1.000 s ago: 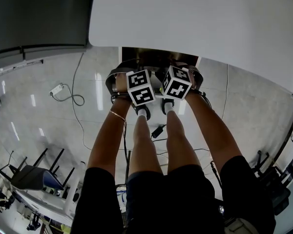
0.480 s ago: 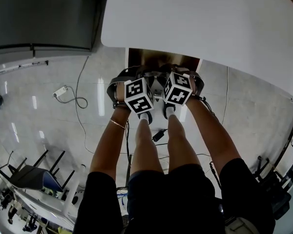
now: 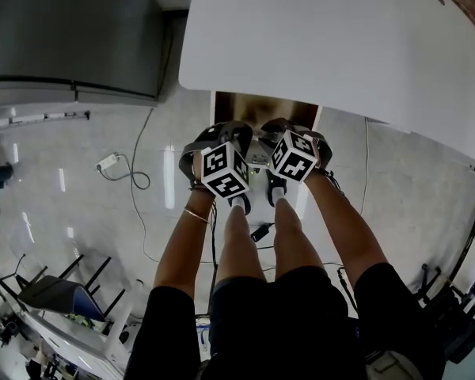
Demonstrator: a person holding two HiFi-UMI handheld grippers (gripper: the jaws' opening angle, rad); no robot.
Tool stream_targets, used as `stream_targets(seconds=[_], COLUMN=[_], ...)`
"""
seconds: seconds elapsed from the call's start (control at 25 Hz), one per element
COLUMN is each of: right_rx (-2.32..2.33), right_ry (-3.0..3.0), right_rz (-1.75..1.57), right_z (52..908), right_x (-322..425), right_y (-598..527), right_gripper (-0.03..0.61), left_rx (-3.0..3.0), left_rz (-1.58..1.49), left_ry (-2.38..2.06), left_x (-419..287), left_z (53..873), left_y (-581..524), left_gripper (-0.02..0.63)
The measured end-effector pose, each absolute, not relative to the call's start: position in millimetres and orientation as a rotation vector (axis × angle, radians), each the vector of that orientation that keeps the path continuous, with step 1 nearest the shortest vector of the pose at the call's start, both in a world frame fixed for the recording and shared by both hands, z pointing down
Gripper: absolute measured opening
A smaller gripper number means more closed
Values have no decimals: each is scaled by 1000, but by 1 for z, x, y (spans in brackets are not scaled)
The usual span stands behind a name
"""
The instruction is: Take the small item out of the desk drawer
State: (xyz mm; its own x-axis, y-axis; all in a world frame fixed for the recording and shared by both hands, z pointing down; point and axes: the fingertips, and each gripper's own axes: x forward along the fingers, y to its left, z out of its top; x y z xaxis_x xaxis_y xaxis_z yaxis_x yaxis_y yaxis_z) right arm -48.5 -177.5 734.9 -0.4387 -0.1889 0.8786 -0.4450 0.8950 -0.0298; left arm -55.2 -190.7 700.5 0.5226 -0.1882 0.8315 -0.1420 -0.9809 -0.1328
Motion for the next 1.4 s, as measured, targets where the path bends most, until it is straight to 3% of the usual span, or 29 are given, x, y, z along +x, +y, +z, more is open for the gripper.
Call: stream_targets(seconds=[1.4], right_rx=[766], right_ry=[-2176], right_rz=[527], right_z=[595], right_x=[-23], right_y=[-154], right_gripper=[107], left_rx=[-2939], left_rz=[-1238], left_ry=[833], left_x=[-100], left_z=[557], left_y=[-184], left_gripper=[-3])
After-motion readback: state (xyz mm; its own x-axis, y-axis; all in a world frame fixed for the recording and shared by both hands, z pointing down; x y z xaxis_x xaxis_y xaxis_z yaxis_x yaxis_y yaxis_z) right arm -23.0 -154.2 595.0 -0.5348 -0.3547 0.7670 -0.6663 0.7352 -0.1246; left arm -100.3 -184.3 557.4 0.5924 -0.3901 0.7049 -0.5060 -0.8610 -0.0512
